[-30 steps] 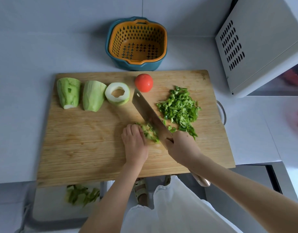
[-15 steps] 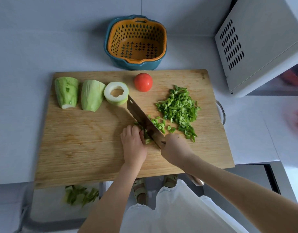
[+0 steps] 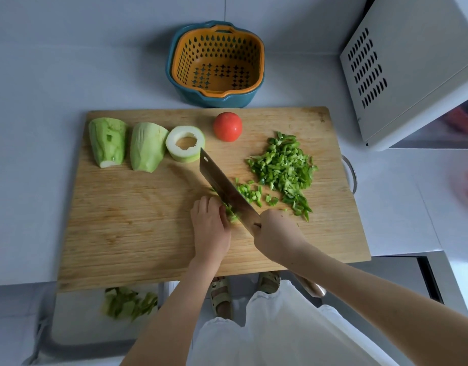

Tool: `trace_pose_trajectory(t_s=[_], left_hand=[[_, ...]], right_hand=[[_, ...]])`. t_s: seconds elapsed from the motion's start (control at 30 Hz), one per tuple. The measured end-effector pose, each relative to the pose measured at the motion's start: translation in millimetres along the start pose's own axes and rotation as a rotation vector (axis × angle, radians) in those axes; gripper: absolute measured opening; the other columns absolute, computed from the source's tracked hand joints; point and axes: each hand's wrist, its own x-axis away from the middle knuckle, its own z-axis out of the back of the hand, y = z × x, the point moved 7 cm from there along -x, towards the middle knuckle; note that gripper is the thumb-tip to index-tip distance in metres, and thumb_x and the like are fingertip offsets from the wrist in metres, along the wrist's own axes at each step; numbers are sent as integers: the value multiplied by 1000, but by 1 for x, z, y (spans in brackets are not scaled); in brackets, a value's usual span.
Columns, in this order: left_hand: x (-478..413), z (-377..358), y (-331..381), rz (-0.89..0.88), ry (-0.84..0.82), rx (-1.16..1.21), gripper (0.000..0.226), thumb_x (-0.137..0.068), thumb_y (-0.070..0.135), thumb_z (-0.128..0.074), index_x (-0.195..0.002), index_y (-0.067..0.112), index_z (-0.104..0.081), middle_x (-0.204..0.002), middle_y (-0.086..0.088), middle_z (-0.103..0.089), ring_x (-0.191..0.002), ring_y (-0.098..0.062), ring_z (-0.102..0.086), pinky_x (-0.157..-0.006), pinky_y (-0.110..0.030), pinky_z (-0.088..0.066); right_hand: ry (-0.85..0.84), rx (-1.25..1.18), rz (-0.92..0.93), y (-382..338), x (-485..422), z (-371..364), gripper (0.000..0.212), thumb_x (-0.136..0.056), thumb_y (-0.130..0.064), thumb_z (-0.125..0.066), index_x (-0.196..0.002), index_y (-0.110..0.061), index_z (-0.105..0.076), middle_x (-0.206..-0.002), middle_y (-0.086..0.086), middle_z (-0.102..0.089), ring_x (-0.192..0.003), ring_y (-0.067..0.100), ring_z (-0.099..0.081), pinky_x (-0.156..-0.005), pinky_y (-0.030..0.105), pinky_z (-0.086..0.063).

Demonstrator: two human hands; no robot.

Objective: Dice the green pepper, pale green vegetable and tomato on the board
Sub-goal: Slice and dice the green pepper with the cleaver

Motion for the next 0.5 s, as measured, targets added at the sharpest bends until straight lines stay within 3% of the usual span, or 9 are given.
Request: trace_pose_trajectory(t_s=[0.23,0.4,0.5], left_hand=[[1,2,0,31,12,9,24,-87,15,-33,-74,8,-52,-79,-9,-51,-75,-25,-47,-73,-34,-37],[4,6,-2,25,33,9,26,-91,11,-33,-74,8,-53,-75,-7,-49,-70,-21,-43,-72,-25,-28],[6,5,-4,25,9,6,26,-90,13,-32,-78,6,-55,-78,-7,-50,-73,-20,-43,-73,-24,-28]], right_hand=[[19,-100,-1,-9,-19,0,22,-86,-8,-45,-65,-12,-43,-59,3,-48,-52,21,-50,-40,24,-37],[71,-139,36,-2,-5,10,31,-91,-17,-44,-60,-13,-40,-58,4,-48,-57,26,-54,-45,27,-41],[51,-98,49,0,3,9,25,-92,-17,-43,-70,-7,-47,-59,4,-47,-58,26,-54,-45,27,-40]])
